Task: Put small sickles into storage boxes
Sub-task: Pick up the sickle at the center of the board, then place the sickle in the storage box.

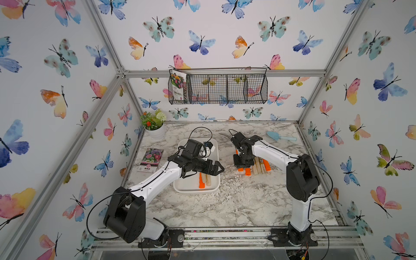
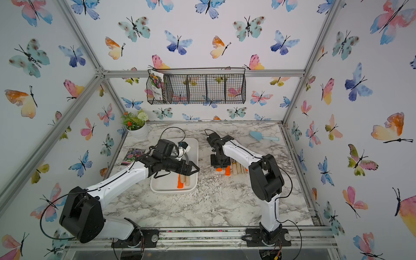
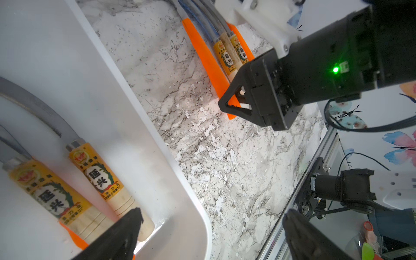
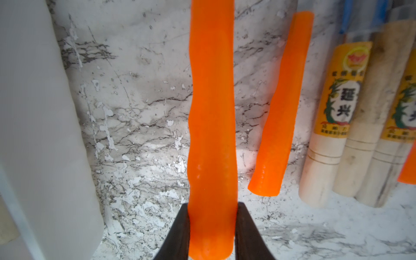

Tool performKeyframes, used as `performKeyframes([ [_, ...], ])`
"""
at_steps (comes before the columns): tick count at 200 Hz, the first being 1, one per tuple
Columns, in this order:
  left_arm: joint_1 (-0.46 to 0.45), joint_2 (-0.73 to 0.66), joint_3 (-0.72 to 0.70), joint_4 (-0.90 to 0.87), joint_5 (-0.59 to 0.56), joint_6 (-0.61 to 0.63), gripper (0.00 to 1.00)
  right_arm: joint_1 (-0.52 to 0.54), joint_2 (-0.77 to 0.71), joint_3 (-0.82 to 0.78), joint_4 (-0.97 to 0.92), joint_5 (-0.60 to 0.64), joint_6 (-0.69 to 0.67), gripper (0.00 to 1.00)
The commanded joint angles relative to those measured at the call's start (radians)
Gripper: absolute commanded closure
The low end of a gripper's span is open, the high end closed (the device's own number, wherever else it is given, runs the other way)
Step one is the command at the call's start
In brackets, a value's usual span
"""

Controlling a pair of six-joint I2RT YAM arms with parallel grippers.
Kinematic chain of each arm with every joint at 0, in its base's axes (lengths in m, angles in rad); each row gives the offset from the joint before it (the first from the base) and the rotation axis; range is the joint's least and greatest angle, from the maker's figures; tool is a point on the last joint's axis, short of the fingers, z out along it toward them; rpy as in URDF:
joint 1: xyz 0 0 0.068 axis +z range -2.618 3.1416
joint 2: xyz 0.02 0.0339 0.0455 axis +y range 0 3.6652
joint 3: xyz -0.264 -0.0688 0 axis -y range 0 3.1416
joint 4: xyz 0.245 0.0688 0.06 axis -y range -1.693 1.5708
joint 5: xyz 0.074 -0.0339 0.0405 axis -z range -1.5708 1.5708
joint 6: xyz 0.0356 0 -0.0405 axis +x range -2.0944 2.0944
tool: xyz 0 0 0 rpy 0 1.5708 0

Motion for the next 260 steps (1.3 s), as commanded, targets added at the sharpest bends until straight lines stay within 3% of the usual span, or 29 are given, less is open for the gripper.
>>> performKeyframes([
  [1,-0.005,-0.05,0.017,-0.034,-0.016,0.001,0.02,-0.005,-0.033,0.026,-0.026,-0.009,0.001,0.86],
  [113,0.003,-0.188,-0.038,-0.095,-0.074,-0.005,0.02,0.077,-0.002,0.146,-0.071,-0.001,0.041,0.86],
  [260,0.016,-0.473,-0.149,-0.225,-0.153,-0.064,0.02,0.288,0.139,0.376,-0.127,0.016,0.121,0.86],
])
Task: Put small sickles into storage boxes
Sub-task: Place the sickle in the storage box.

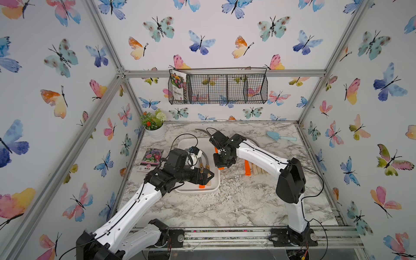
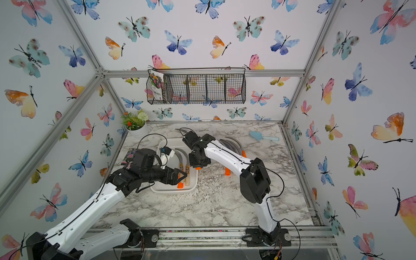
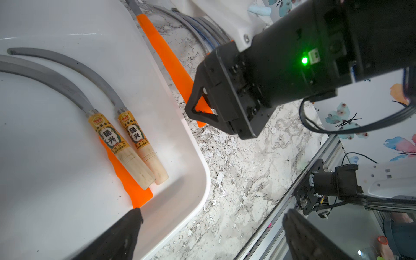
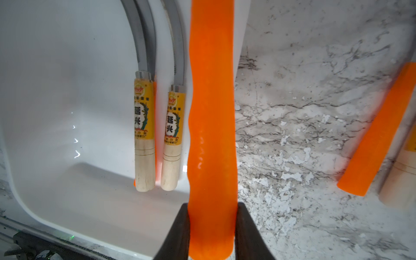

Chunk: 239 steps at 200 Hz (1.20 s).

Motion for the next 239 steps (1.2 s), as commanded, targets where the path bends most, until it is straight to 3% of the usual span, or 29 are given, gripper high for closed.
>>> performKeyframes([
  [1,0.007,-0.054,-0.013,-0.051,-0.031,-0.021,0.02,0.032,0.03,0.038,-0.031,0.016,0.028,0.86],
  [95,0.008,-0.236,-0.019,-0.145,-0.084,-0.075,0.02,0.134,0.164,0.173,-0.019,-0.029,0.07,0.86],
  [168,0.007,-0.3,-0.011,-0.214,-0.114,-0.091,0.02,0.153,0.274,0.252,0.014,-0.098,0.075,0.84],
  [239,0.008,-0.318,-0.003,-0.242,-0.133,-0.097,0.02,0.153,0.379,0.354,0.025,-0.153,0.072,0.76],
])
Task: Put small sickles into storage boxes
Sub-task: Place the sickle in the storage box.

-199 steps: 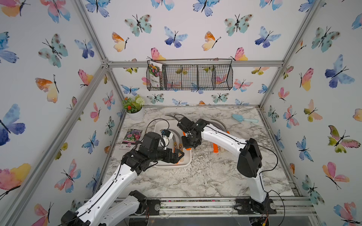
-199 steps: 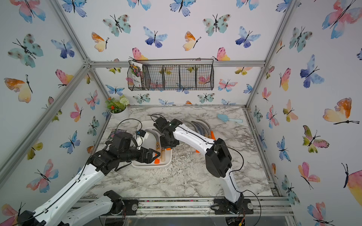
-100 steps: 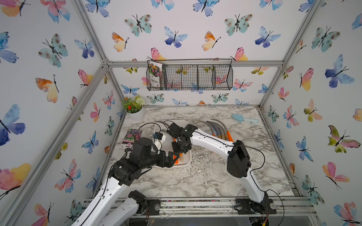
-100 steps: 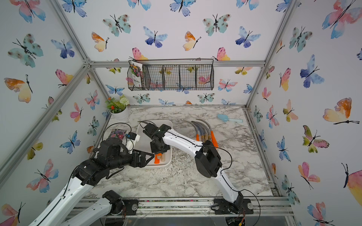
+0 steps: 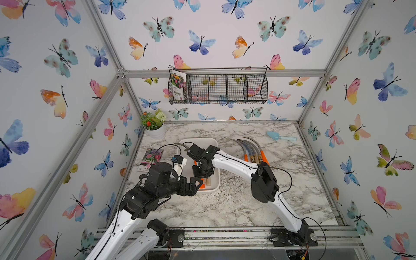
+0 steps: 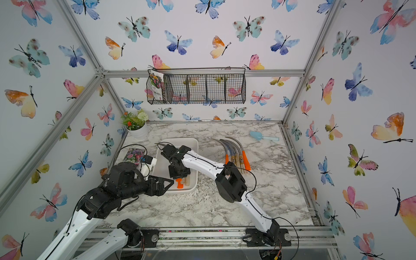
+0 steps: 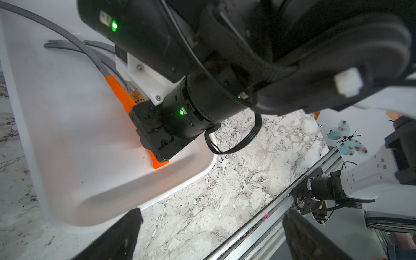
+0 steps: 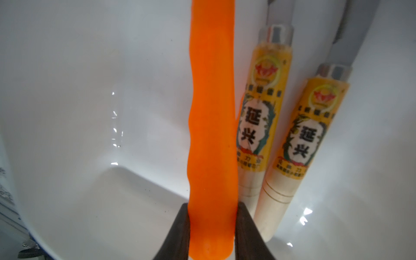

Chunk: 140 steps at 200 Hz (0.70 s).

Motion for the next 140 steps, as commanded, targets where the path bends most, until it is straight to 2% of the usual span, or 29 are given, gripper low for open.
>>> performKeyframes([
  [1,0.004,-0.011,0.017,-0.03,-0.023,-0.005,0.02,0.005,0.042,0.047,0.006,-0.032,0.005,0.75],
  [69,0.003,-0.015,0.015,-0.034,-0.028,-0.005,0.02,0.005,0.025,0.053,0.009,-0.021,-0.001,0.5],
  [140,0.003,-0.007,-0.001,-0.002,-0.02,-0.008,0.02,-0.014,-0.118,-0.105,0.047,0.053,-0.001,0.27],
])
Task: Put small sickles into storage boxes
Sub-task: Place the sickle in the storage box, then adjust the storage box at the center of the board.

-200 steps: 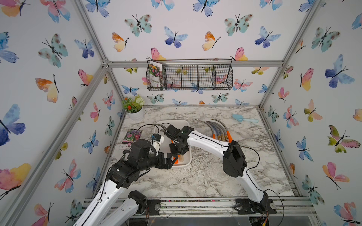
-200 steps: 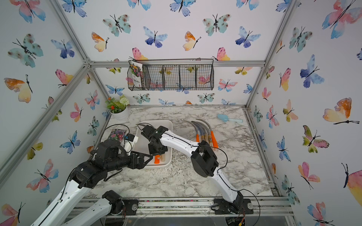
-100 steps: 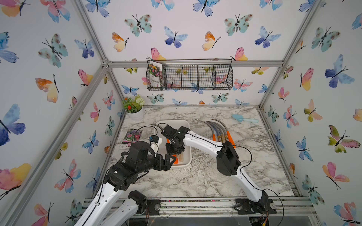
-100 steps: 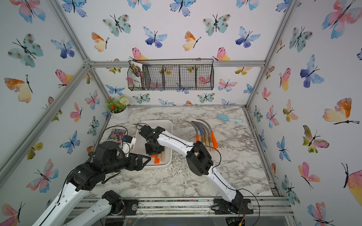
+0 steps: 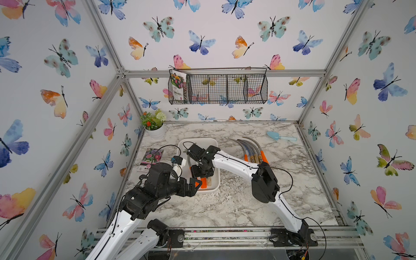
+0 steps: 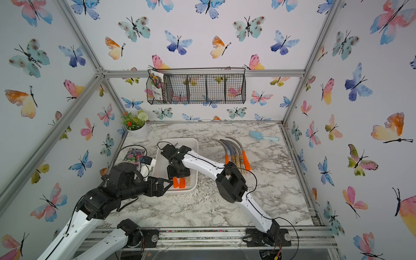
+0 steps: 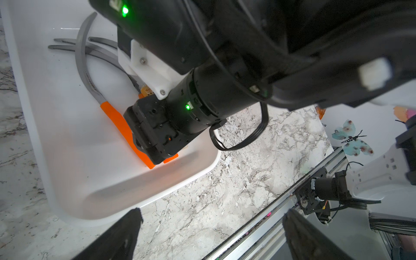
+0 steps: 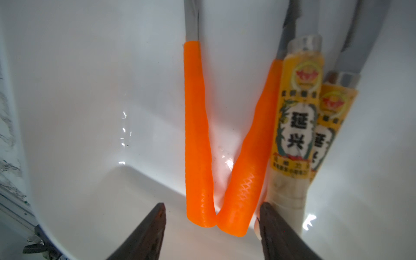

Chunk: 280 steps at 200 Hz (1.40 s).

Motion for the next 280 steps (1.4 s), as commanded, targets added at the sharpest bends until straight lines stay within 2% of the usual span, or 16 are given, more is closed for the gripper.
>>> performKeyframes([
  [1,0.003,-0.003,-0.002,0.016,-0.006,-0.008,0.02,-0.013,-0.065,-0.047,0.016,0.043,0.0,0.26],
  [33,0.003,0.004,-0.004,0.023,-0.004,-0.008,0.02,-0.029,-0.06,-0.066,0.007,0.062,-0.009,0.21],
  [111,0.003,0.051,0.05,0.01,-0.055,-0.011,0.02,-0.044,-0.051,-0.1,0.014,0.074,-0.016,0.19],
  [124,0.004,0.077,0.064,0.013,-0.056,-0.012,0.02,-0.049,-0.065,-0.13,0.018,0.08,-0.016,0.13],
  [129,0.004,0.088,0.07,0.014,-0.057,-0.011,0.02,-0.051,-0.071,-0.141,0.019,0.083,-0.015,0.07],
  [139,0.003,0.107,0.084,0.017,-0.063,-0.011,0.02,-0.057,-0.083,-0.162,0.021,0.087,-0.015,0.02],
  [193,0.011,0.176,0.132,0.037,-0.092,-0.003,0.02,-0.085,-0.144,-0.27,0.029,0.097,-0.007,0.02],
  [280,0.011,0.2,0.087,0.088,-0.058,-0.005,0.02,-0.105,-0.259,-0.371,0.008,0.136,-0.016,0.02],
])
